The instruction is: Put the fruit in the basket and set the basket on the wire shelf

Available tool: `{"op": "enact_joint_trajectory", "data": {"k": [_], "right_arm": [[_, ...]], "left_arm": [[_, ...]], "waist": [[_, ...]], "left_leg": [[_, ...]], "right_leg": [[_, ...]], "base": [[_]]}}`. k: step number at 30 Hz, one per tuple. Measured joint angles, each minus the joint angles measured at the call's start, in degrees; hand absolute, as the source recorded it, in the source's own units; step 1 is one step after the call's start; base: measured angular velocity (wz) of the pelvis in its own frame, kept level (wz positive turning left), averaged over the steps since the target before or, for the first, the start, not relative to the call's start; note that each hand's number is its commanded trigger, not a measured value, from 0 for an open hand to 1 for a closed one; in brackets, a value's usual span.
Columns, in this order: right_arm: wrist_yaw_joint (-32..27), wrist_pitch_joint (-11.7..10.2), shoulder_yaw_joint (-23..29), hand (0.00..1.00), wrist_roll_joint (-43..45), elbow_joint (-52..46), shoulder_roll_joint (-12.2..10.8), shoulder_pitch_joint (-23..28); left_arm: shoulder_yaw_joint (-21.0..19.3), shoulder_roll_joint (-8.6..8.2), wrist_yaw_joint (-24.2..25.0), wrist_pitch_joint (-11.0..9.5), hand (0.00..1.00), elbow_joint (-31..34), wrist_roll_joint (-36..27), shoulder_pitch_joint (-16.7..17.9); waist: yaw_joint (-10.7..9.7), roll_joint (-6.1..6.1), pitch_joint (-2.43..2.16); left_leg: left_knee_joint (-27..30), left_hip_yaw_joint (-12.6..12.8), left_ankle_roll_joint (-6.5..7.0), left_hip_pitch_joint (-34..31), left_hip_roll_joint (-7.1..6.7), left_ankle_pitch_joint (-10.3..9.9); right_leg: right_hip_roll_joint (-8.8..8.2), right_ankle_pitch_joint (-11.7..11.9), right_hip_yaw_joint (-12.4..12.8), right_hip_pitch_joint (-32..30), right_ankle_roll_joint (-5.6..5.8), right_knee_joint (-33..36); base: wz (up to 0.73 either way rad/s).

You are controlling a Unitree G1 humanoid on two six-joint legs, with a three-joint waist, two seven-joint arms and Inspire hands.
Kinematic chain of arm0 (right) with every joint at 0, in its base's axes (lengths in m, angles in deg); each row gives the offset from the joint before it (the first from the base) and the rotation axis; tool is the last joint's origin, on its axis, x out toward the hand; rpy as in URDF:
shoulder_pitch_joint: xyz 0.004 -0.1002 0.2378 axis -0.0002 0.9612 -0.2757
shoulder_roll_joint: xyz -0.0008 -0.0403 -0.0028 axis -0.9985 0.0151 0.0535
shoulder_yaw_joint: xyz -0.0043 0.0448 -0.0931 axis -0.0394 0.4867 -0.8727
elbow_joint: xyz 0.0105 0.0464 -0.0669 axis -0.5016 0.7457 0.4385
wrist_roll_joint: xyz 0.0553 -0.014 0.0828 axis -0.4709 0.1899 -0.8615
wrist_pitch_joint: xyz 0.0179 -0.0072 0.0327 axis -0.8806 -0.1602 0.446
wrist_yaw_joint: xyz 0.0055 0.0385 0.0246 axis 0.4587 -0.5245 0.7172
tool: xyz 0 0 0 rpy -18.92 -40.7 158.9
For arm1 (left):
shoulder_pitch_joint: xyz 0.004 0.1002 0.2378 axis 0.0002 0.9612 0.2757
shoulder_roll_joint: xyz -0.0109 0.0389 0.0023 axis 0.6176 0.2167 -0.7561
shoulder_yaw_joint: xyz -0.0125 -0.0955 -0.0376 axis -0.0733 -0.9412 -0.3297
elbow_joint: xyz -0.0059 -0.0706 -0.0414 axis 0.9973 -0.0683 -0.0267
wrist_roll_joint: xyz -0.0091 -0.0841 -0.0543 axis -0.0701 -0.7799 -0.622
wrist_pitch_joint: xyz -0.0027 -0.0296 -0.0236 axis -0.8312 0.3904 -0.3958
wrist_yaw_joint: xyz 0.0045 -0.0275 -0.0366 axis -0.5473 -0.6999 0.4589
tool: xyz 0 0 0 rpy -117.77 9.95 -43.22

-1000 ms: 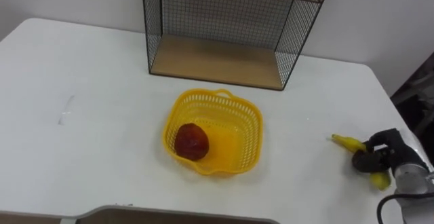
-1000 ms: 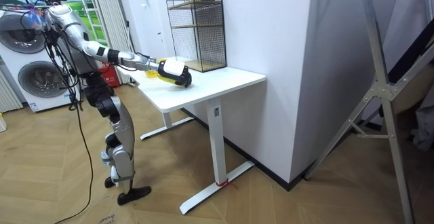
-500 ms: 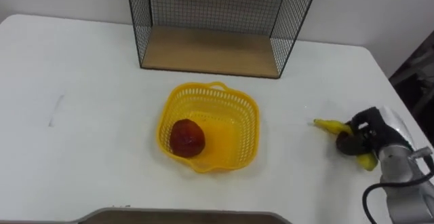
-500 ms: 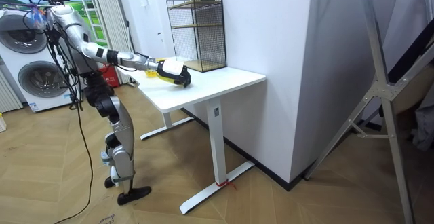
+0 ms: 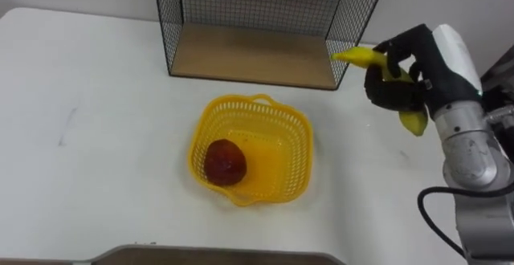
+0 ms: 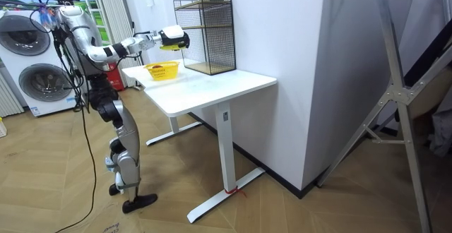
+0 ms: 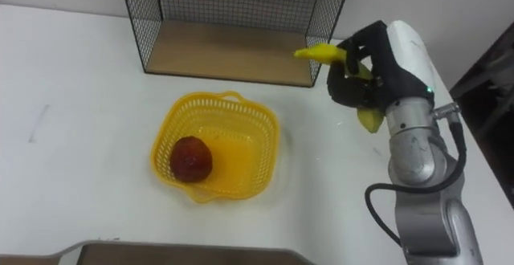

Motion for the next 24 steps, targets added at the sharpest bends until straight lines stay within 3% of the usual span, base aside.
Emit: {"op": "enact_joint_trajectory", "data": {"k": [8,11,15,16,17,24], "right_arm": [[5.3,0.2,-4.0,1.0,0.6,-7.3,-0.6,-0.1],[7.8,0.2,-6.9,1.0,1.6,-7.3,-0.9,-0.1],[11.1,0.2,-9.5,1.0,3.5,-7.4,-3.0,-0.1],[12.2,0.2,-9.7,0.67,3.5,-7.4,-3.4,-0.1],[12.6,0.3,-10.3,0.0,3.3,-7.4,-3.4,-0.2],[16.2,0.3,-15.3,0.0,3.1,-7.4,-3.5,-0.2]], "left_arm": [[1.5,-0.9,0.4,-0.1,0.0,-2.4,-0.4,-2.0],[2.3,-1.2,0.7,-0.7,0.0,-3.4,-0.5,-3.8],[2.3,-1.2,0.7,-1.5,0.0,-3.7,-0.5,-4.0],[2.4,-1.2,0.7,-1.7,0.0,-3.7,-0.5,-4.1],[3.5,-0.96,0.6,-1.7,0.0,-3.7,-0.8,-4.1],[5.0,-0.82,-0.1,-1.9,0.0,-3.9,-0.7,-4.4]], "waist": [[0.7,0.51,-0.02],[1.8,0.53,-0.03],[2.0,0.54,-0.02],[2.3,0.53,-0.02],[2.9,0.53,-0.02],[3.2,0.4,-0.07]], "left_leg": [[0.0,-0.3,-0.01,-0.3,0.05,0.0],[0.1,-0.1,-0.01,-0.1,0.03,0.0],[0.0,0.0,-0.01,0.0,0.04,0.0],[0.0,0.1,-0.01,0.0,0.03,0.0],[-0.2,0.1,0.0,0.0,0.03,0.0],[-0.1,-0.1,0.01,0.0,0.04,0.0]], "right_leg": [[0.04,0.0,-0.2,0.0,-0.05,0.0],[0.04,0.1,-0.1,0.0,-0.08,0.0],[0.07,0.1,-0.1,0.0,-0.08,0.0],[0.06,0.0,-0.1,0.0,-0.08,0.0],[0.05,0.0,-0.1,0.0,-0.07,0.0],[0.0,0.0,-0.1,0.1,-0.07,-0.1]], "base": [[0.02],[-0.02],[0.0],[0.0],[0.0],[0.0]]}}
